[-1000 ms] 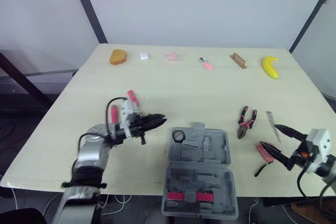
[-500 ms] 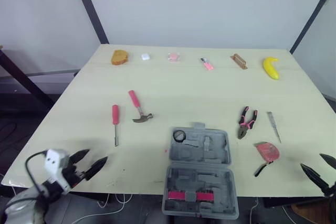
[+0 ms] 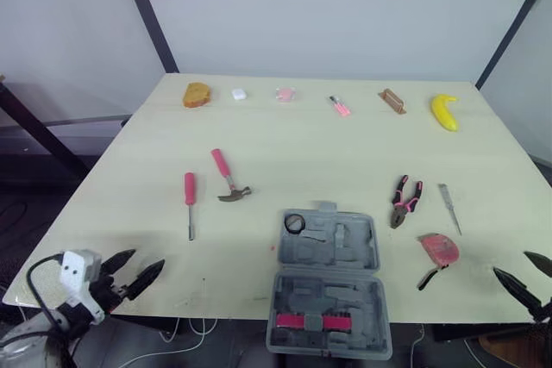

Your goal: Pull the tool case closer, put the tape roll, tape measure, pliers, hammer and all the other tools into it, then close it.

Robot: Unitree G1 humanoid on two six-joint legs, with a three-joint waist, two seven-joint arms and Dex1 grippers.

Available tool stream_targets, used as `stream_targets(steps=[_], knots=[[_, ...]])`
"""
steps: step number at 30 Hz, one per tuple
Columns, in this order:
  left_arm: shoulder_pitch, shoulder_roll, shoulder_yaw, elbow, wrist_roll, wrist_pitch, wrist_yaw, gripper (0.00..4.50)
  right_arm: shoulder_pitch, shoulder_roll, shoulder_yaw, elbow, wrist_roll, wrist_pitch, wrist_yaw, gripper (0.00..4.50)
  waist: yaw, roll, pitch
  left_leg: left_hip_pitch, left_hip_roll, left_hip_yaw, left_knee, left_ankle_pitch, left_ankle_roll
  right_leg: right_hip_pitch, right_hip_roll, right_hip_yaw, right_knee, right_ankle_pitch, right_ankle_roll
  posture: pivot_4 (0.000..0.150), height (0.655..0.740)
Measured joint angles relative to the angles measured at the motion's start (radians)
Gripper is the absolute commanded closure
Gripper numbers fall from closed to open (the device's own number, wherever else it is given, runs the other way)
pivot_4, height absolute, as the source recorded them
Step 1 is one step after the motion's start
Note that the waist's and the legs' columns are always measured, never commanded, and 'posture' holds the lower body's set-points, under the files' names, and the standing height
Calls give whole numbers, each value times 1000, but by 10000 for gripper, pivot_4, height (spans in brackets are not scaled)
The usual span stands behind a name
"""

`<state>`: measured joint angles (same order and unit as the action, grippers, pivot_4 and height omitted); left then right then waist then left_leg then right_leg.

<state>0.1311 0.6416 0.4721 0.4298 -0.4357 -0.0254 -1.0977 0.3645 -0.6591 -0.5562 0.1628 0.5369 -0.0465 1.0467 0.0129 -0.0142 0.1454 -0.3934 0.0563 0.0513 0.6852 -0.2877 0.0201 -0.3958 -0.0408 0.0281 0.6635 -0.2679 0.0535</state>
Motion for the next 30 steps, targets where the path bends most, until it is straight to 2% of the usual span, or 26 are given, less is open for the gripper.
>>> stream_targets(steps=[5, 11, 18, 21, 26, 30], knots=[[-75, -3, -132, -188, -1, 48, -40, 424, -47, -34, 78, -10, -33, 10, 49, 0, 1, 0, 0, 0, 0, 0, 1, 0, 0, 0, 0, 0, 0, 0, 0, 1500, 7400], [-106, 49, -254, -446, -42, 151, -123, 424, -60, -12, 134, -35, -79, 67, -39, 0, -4, 1, 0, -1, 0, 0, -1, 0, 0, -1, 1, 0, 0, 0, 0, 1500, 7400], [-144, 122, -307, -559, -79, 196, -213, 424, -49, 51, 177, -79, -122, 111, -146, 0, -2, 3, -1, -1, 0, 0, -1, 0, 0, -1, 1, 1, 0, 0, 0, 1500, 7400], [-158, 148, -343, -606, -95, 226, -256, 424, -50, 126, 190, -146, -137, 155, -258, 0, -2, 3, -1, -1, 0, 0, -1, 0, 0, -1, 1, 0, 0, 0, 0, 1500, 7400], [-220, 171, -390, -730, -157, 308, -276, 424, 16, 232, 259, -252, -185, 194, -390, 0, 2, 4, 0, -2, 0, 0, -1, 0, 0, -1, 1, 0, 0, 0, 0, 1500, 7400], [-241, 172, -407, -737, -157, 325, -276, 424, 46, 245, 284, -269, -218, 191, -414, 0, -2, 4, 0, -2, 0, 0, -1, 0, 0, -2, 2, 0, 0, 0, 0, 1500, 7400]])
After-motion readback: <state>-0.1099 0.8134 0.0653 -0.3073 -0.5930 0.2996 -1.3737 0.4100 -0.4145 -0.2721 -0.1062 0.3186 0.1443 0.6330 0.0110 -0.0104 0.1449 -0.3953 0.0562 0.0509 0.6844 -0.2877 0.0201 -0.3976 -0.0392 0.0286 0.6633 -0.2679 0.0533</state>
